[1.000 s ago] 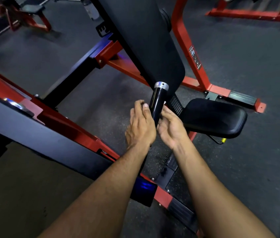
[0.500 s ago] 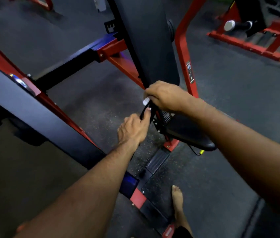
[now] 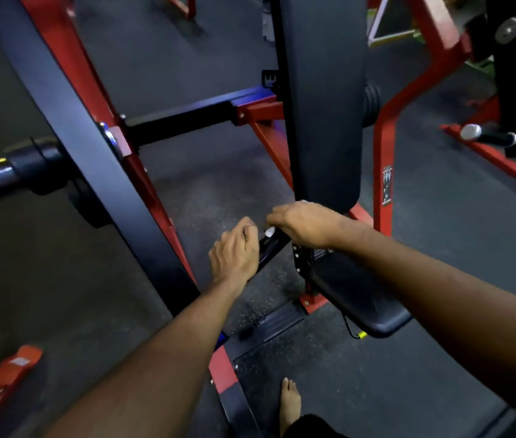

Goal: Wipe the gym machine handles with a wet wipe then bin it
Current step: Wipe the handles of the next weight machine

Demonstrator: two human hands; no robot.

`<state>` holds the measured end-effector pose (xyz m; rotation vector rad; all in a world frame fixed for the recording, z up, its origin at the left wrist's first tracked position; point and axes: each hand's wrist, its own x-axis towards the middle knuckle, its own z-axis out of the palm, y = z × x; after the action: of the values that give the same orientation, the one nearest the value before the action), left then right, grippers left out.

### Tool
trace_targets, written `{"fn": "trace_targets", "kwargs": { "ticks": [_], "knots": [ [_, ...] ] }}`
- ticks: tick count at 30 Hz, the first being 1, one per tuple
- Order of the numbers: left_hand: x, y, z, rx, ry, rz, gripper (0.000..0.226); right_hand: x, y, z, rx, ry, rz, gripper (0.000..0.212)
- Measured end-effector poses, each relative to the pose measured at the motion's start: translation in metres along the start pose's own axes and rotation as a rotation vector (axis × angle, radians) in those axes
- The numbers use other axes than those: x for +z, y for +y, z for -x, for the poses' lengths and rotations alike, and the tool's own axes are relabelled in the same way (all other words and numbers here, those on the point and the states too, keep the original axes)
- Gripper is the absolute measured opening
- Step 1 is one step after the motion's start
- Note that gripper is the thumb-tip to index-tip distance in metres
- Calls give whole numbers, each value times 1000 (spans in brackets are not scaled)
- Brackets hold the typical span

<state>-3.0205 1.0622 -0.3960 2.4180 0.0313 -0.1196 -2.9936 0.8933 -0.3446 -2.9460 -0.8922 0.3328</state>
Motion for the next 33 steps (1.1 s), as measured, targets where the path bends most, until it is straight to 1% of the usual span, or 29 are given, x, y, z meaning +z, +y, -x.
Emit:
{"fn": "trace_targets", "kwargs": {
  "ticks": [1,3,6,8,10,12,15,17,18,20,21,23,25,27,30,33],
  "knots": [
    [0,0,0,-14,19,5,36,-3,6,1,3,0,45,19],
    [1,2,1,-41,43,15,42,-12,12,-3,76,-22,117,20],
    [3,1,2,-91,63,21,46,-23,-2,-19,191,-153,185,35],
    [5,-6,1,-150,86,69,40,-22,-16,-28,188,-224,208,45],
    [8,-13,0,-198,114,113,31,-15,-30,-28,154,-247,220,46],
    [8,-15,1,-211,127,120,32,-5,-29,-20,82,-183,215,45],
    [6,-11,2,-225,150,140,39,3,-4,-4,-74,-27,175,46],
    [6,-10,2,-231,150,142,40,0,16,-1,-162,3,234,44],
    [7,-12,2,-230,151,142,41,-5,22,-1,-170,-15,254,37],
    [8,-12,2,-220,155,138,43,-13,29,-6,-130,-45,263,22],
    [8,-12,2,-214,155,136,45,-15,31,-9,-88,-57,244,17],
    [8,-13,1,-201,154,140,48,-18,33,-15,9,-101,160,19],
    [8,-15,0,-191,152,137,48,-19,30,-16,68,-115,49,22],
    [9,-15,-1,-186,149,135,47,-15,23,-16,69,-86,-13,21],
    [9,-16,-2,-176,152,135,45,-5,10,-12,12,-19,-22,25],
    [8,-15,-2,-164,162,144,44,4,5,-4,-19,61,-66,22]
  ]
}}
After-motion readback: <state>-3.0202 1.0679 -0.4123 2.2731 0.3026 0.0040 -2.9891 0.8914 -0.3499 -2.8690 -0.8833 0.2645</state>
